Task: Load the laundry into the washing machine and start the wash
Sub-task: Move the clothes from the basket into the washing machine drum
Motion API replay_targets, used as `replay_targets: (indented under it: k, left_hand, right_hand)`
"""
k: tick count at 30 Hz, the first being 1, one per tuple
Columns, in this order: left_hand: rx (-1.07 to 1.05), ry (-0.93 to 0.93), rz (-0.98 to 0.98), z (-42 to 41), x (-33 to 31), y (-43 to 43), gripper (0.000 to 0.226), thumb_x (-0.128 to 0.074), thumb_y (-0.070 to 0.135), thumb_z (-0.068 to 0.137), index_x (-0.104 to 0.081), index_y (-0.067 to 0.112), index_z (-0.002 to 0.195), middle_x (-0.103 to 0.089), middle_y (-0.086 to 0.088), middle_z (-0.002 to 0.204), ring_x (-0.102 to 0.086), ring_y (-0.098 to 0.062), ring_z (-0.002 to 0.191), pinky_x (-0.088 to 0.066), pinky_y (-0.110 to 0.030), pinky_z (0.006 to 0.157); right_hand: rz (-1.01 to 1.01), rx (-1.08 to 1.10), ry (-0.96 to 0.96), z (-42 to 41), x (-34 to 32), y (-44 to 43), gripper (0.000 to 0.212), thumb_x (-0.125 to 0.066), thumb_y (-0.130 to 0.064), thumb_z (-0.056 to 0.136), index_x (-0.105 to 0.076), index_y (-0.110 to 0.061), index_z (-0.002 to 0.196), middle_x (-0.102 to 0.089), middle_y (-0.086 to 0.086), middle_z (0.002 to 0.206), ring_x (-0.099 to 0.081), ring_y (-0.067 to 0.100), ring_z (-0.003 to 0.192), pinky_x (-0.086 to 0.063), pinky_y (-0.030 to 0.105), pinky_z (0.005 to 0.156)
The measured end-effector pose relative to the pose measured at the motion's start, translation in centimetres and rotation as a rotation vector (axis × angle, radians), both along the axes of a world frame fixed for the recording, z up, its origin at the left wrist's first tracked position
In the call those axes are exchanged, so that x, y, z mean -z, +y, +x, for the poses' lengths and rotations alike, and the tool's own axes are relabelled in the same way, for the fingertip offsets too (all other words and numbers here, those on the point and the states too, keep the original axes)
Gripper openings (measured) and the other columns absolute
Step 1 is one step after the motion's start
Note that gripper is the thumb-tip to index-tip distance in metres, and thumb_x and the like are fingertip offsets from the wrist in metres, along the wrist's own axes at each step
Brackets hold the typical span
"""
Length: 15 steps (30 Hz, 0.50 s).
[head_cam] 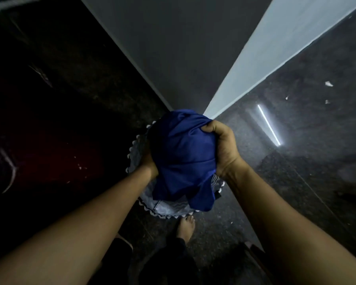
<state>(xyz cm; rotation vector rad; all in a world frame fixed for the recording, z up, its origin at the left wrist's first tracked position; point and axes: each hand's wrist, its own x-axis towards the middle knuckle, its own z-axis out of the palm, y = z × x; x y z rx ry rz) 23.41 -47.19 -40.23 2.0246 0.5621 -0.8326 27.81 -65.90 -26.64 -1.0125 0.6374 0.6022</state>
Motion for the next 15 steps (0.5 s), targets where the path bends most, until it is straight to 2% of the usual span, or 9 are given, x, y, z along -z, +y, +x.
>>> replay_targets:
  k: [1,2,4,5,6,8,10,12,15]
  left_hand:
    - [0.023,-0.011,-0.013,0.0,-0.6,0.4,0.054,-0.062,0.008,0.094,-0.043,0.001,0.145,-0.05,-0.001,0.14,-0.056,-0.003,0.119,-0.04,-0.007,0.094]
    - [0.044,0.004,0.038,-0.1,-1.1,0.9,0.072,-0.071,0.027,0.087,-0.039,0.008,0.149,-0.048,-0.001,0.147,-0.054,-0.008,0.126,-0.04,-0.012,0.101]
    - [0.074,-0.097,0.108,0.1,2.3,2.1,0.112,-0.064,0.076,0.066,-0.019,0.028,0.157,-0.032,-0.001,0.16,-0.037,-0.02,0.144,-0.034,-0.034,0.117]
    - [0.103,-0.152,0.144,0.3,3.0,2.6,0.115,-0.059,0.081,0.06,-0.012,0.038,0.156,-0.029,0.0,0.161,-0.034,-0.023,0.145,-0.033,-0.042,0.118]
    - [0.109,-0.157,0.159,0.3,0.8,2.3,0.111,-0.061,0.074,0.059,-0.011,0.044,0.153,-0.03,0.0,0.159,-0.035,-0.025,0.144,-0.035,-0.046,0.116]
    - [0.101,-0.226,0.107,-0.7,-10.2,0.9,0.108,-0.071,0.049,0.065,-0.007,0.049,0.152,-0.023,-0.001,0.161,-0.033,-0.026,0.144,-0.035,-0.049,0.116]
    - [0.094,-0.222,0.028,-1.6,-17.4,-0.5,0.124,-0.082,0.02,0.069,0.005,0.046,0.155,-0.005,0.004,0.164,-0.021,-0.025,0.149,-0.029,-0.048,0.12]
    - [0.146,-0.262,-0.032,-2.4,-21.4,-0.9,0.141,-0.091,0.012,0.062,0.012,0.042,0.155,0.006,0.011,0.164,-0.012,-0.017,0.15,-0.024,-0.04,0.122]
    - [0.112,-0.335,-0.126,-2.6,-26.4,-2.2,0.128,-0.094,0.016,0.062,-0.01,0.024,0.158,-0.021,0.011,0.152,-0.023,-0.004,0.137,-0.023,-0.02,0.111]
  right_hand:
    - [0.009,0.011,-0.016,-0.2,-1.5,-0.2,0.042,-0.06,-0.02,0.073,-0.066,0.001,0.11,-0.065,0.022,0.112,-0.061,0.037,0.1,-0.049,0.046,0.099]
    - [0.027,0.015,-0.032,-0.5,-3.3,-0.4,0.035,-0.055,-0.017,0.079,-0.067,0.0,0.107,-0.065,0.02,0.107,-0.061,0.035,0.097,-0.049,0.043,0.095]
    - [0.055,0.026,-0.091,-0.9,-6.3,-0.9,0.026,-0.051,-0.015,0.084,-0.071,-0.002,0.094,-0.07,0.016,0.093,-0.065,0.032,0.088,-0.052,0.037,0.087]
    - [0.062,0.025,-0.136,-1.1,-8.0,-1.1,0.025,-0.051,-0.015,0.085,-0.073,-0.003,0.087,-0.071,0.014,0.088,-0.066,0.03,0.083,-0.054,0.035,0.083]
    - [0.062,0.018,-0.173,-1.4,-9.6,-1.3,0.025,-0.051,-0.015,0.086,-0.074,-0.004,0.085,-0.072,0.014,0.085,-0.067,0.028,0.082,-0.055,0.033,0.08]
    - [0.044,0.004,-0.207,-1.8,-12.6,-1.4,0.028,-0.05,-0.017,0.088,-0.075,-0.003,0.085,-0.073,0.015,0.085,-0.068,0.028,0.08,-0.056,0.032,0.077]
    - [0.051,0.001,-0.249,-2.3,-15.6,-1.4,0.028,-0.052,-0.018,0.089,-0.074,-0.002,0.087,-0.072,0.016,0.085,-0.067,0.029,0.081,-0.056,0.033,0.078]
    - [0.035,0.012,-0.293,-2.6,-18.4,-1.2,0.024,-0.054,-0.018,0.089,-0.071,-0.001,0.085,-0.071,0.015,0.081,-0.066,0.027,0.076,-0.055,0.032,0.075]
    - [0.021,0.042,-0.394,-2.6,-22.7,-0.3,0.023,-0.068,-0.022,0.08,-0.067,0.0,0.087,-0.066,0.015,0.085,-0.063,0.027,0.082,-0.054,0.036,0.084]
